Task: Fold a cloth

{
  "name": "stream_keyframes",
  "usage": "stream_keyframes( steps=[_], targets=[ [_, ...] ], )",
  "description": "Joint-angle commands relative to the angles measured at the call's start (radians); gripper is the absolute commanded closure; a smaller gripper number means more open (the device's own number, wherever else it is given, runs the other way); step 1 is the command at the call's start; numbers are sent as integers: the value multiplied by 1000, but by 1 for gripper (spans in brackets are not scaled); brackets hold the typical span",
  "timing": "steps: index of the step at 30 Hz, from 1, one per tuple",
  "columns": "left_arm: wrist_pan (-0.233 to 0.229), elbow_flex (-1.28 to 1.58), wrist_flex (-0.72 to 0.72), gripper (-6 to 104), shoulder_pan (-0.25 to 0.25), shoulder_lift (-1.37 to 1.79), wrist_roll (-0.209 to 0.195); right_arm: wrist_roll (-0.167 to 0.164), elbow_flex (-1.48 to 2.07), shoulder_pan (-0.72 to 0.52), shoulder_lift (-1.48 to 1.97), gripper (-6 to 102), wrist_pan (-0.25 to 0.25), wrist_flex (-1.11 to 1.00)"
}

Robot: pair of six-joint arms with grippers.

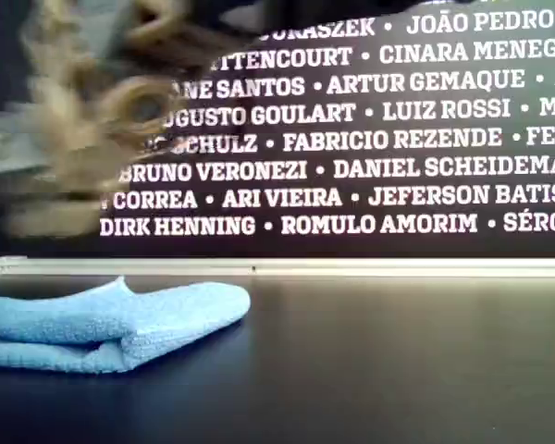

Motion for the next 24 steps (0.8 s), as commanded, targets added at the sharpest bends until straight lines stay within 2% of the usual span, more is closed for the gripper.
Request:
stream_keyframes(
  steps=[1, 2, 4, 6, 8, 11, 15, 17, 20, 24],
  targets=[
    [-9, -55, -5, 43, 23, 18, 6, -5, -67, -150, 267, 89, -20, 60],
    [-9, -55, -5, 43, 23, 18, 6, 9, -66, -192, 316, 93, -21, 77],
    [-9, -55, -5, 43, 23, 18, 6, 12, -61, -261, 403, 96, -5, 126],
    [-8, -57, -5, 43, 23, 18, 6, 14, -34, -313, 485, 96, 3, 216],
    [-8, -57, -5, 43, 23, 18, 6, 14, 32, -351, 580, 96, 32, 301],
    [-8, -57, -5, 43, 23, 18, 5, 15, 207, -411, 769, 96, 135, 327],
    [-8, -57, -3, 45, 23, 18, -3, 14, 476, -523, 1143, 96, 327, 273],
    [-8, -57, -3, 45, 23, 18, -8, 14, 607, -591, 1342, 96, 382, 245],
    [-8, -58, -3, 45, 21, 18, -5, 12, 844, -672, 1575, 96, 396, 179],
    [-8, -61, -3, 45, 21, 18, 5, -6, 1235, -701, 1781, 96, 396, -31]
  ],
)
